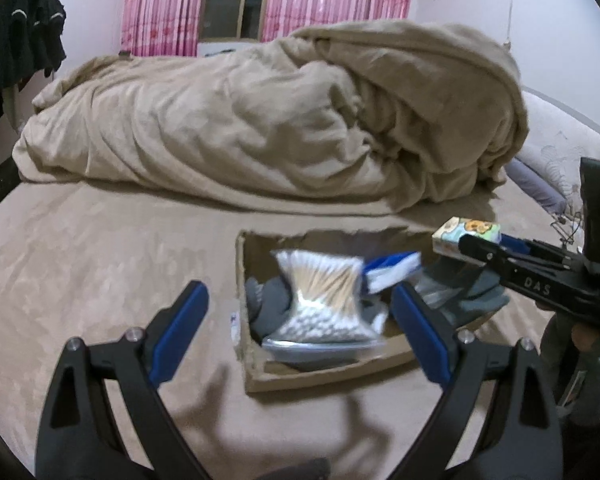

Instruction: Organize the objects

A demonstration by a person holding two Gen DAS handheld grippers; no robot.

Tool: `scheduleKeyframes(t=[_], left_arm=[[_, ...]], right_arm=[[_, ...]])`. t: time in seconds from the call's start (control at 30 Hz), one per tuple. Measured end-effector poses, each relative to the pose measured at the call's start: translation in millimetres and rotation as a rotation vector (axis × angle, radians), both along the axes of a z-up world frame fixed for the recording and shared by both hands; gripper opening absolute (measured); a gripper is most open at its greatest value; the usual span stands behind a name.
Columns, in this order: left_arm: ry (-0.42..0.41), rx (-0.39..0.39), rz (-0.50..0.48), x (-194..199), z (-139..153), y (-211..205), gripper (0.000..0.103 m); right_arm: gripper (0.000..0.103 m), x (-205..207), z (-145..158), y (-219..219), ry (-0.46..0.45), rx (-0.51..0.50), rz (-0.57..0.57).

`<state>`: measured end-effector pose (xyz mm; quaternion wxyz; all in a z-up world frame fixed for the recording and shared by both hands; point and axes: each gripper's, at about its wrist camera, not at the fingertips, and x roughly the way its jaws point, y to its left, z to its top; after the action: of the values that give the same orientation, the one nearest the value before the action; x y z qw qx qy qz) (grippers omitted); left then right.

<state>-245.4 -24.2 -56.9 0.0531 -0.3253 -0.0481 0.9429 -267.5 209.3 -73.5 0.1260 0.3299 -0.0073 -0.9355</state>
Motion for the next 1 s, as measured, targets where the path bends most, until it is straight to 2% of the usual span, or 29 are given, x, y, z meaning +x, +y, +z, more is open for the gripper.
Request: scheduleKeyframes(t=[0.17, 0.27, 0.33, 0.53, 0.77, 1.0], left_arm=[[-0.049, 0.005, 0.026, -10, -17, -11, 0.094], [-0.058, 0.005, 0.031, -10, -20, -12, 0.094], [-0.064, 0.004, 0.028, -8, -23, -10, 0.094], [-0.058, 0.003, 0.025, 3, -19, -6, 0.094], [-0.027, 0.024, 0.03, 39, -2, -5, 0.094], [-0.023, 0.007, 0.038, 87, 13, 2, 0.094]], right_arm=[[0.049, -12, -30, -7, -0.054, 0.029, -0.016], [0.05, -10, -36, -9, -0.045, 0.056, -0.023], [0.056, -8, -36, -9, -0.048, 0.056, -0.015], [0.081, 4, -28, -7, -0.017, 0.021, 0.001], [0.083, 36, -9, -1, 0.002, -0.02, -0.006], [0.083, 84, 15, -3, 0.0, -0.03, 0.022]])
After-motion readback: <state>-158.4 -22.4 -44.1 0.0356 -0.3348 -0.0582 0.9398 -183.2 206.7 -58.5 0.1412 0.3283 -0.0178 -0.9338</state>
